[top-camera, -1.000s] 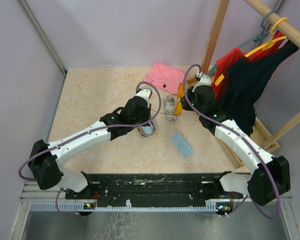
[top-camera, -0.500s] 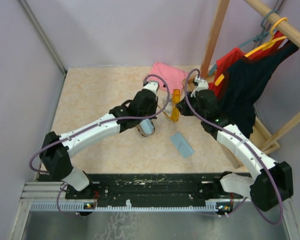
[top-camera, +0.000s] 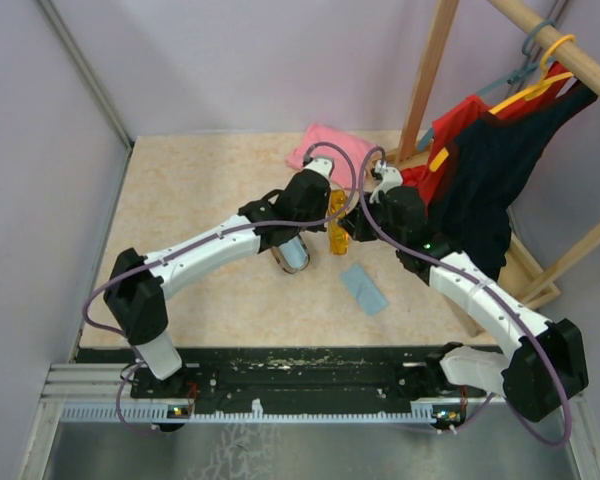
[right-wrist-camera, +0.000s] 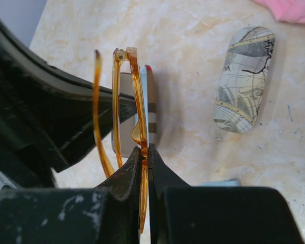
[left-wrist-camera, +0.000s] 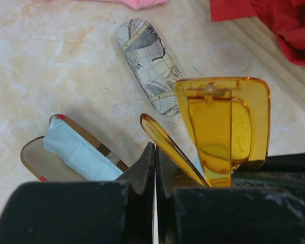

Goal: Organize the sunglasses
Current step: Fold the sunglasses.

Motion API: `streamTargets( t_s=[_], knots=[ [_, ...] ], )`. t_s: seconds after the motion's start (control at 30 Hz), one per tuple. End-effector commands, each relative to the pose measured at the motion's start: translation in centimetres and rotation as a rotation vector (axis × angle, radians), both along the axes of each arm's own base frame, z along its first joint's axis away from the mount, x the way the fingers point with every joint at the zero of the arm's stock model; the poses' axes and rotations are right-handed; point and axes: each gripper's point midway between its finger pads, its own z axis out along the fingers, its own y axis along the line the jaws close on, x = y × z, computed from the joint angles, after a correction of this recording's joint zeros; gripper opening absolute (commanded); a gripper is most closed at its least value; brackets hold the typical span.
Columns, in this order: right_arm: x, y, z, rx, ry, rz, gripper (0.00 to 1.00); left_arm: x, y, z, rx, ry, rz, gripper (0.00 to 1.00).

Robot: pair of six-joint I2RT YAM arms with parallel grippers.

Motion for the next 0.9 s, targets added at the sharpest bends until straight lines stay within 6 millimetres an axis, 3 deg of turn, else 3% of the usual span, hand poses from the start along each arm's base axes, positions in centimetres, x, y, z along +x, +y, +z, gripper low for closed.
streamTargets(
  t_s=[0.0,0.33,0.57,0.73,0.87],
  knots=[
    [0.3,1.9,3.0,0.046,-0.093,0.055,0.00,-0.2,-0.9,-0.3,0.014,0.024,-0.030,0.00],
    [0.0,2.4,2.6,0.058,-0.066,0.053,0.00,-0.1,-0.6,0.0,0.008,0.015,-0.015,0.01],
    [0.4,-0.1,2.1,-0.010,-0.058,-0.072,0.00,0.7,3.2,1.8,-0.030,-0.029,0.064,0.19],
    [0.7,-0.8,1.3,-0.066,-0.043,-0.090,0.00,0.9,6.2,2.0,-0.093,-0.027,0.075,0.19],
    [1.3,-0.6,1.0,-0.081,-0.017,-0.101,0.00,0.8,5.7,1.1,-0.084,-0.009,0.041,0.17]
  ],
)
